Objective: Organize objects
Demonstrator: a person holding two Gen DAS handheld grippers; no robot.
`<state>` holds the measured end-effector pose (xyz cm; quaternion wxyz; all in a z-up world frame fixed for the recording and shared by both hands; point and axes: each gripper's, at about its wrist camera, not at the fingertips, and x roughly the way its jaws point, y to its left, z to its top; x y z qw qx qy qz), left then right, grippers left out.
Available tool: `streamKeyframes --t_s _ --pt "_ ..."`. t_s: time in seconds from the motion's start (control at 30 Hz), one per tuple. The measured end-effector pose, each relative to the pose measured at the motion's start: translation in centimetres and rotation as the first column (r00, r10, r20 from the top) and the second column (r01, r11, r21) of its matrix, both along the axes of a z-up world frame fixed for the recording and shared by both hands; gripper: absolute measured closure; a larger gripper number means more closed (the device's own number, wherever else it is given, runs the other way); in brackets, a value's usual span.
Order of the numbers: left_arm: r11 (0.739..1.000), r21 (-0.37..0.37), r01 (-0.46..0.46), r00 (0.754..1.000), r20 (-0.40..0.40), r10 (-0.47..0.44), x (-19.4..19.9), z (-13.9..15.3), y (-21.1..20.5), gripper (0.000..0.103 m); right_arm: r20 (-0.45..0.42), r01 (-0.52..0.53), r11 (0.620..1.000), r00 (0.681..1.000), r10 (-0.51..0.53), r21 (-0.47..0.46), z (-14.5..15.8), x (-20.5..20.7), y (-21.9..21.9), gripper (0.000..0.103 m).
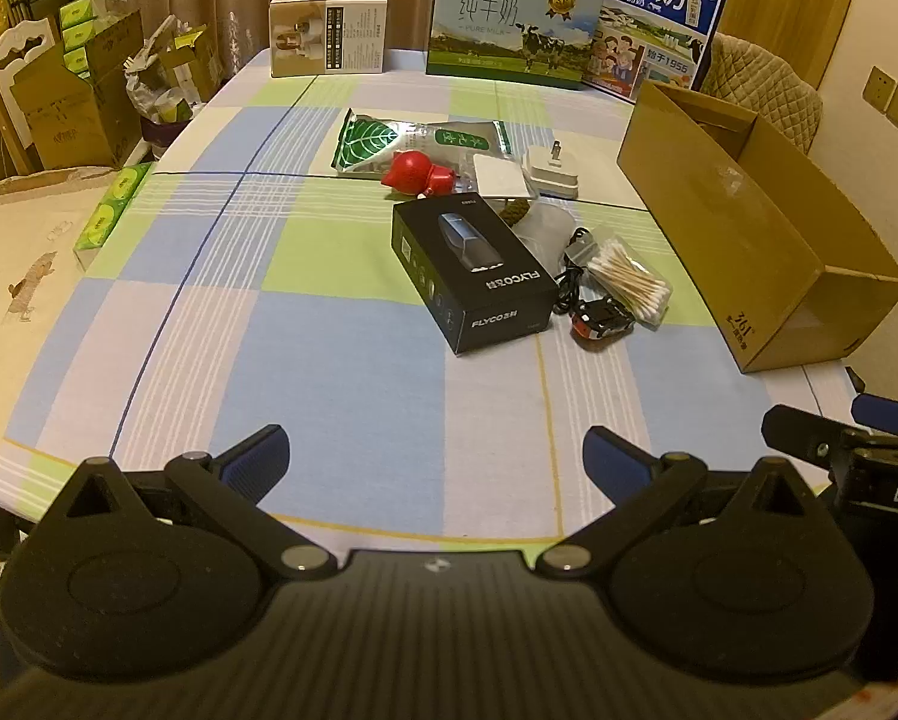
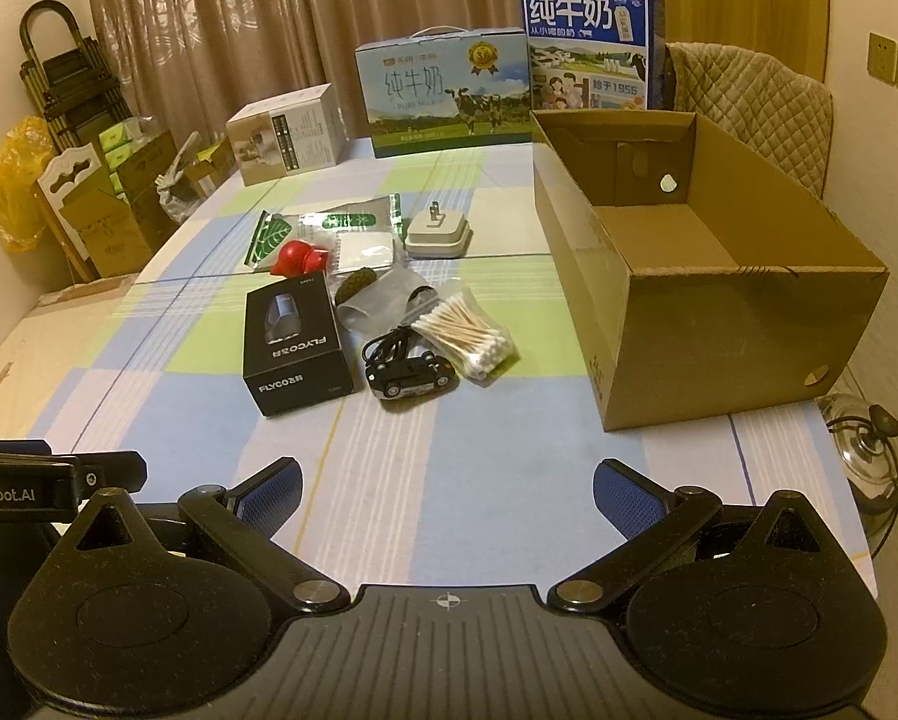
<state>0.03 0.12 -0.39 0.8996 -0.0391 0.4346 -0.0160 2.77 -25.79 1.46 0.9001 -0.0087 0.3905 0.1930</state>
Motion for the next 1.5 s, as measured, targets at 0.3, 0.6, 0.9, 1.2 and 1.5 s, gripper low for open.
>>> streamKeyframes --t_s 0.3,0.6,0.9,1.2,1.5 --pt "1.0 -0.003 0.001 1.0 -0.003 -0.001 -0.1 -0.2 -0.1 0.001 0.0 0.0 1.0 1.0 0.0 0.0 -0.1 0.0 -0.1 0.002" --pt "1.0 -0.006 -0.001 1.0 -0.005 0.001 -0.2 -0.1 -0.1 0.001 -0.002 -0.002 1.0 1.0 0.002 -0.001 -0.1 0.0 -0.1 0.002" --pt "1.0 -0.008 -0.002 1.0 -0.006 0.001 -0.2 -0.1 -0.1 0.001 -0.002 -0.004 1.0 1.0 0.004 -0.002 -0.2 0.0 -0.1 0.002" --pt "1.0 -0.016 -0.006 1.0 -0.009 0.006 -0.1 -0.2 0.2 0.001 -0.006 -0.001 1.0 1.0 0.001 -0.002 -0.6 0.0 -0.3 0.002" --pt "0.999 -0.03 -0.016 1.0 -0.015 0.016 1.2 -0.1 1.3 0.001 -0.01 -0.017 1.0 1.0 0.017 -0.011 -0.6 0.6 -0.1 0.002"
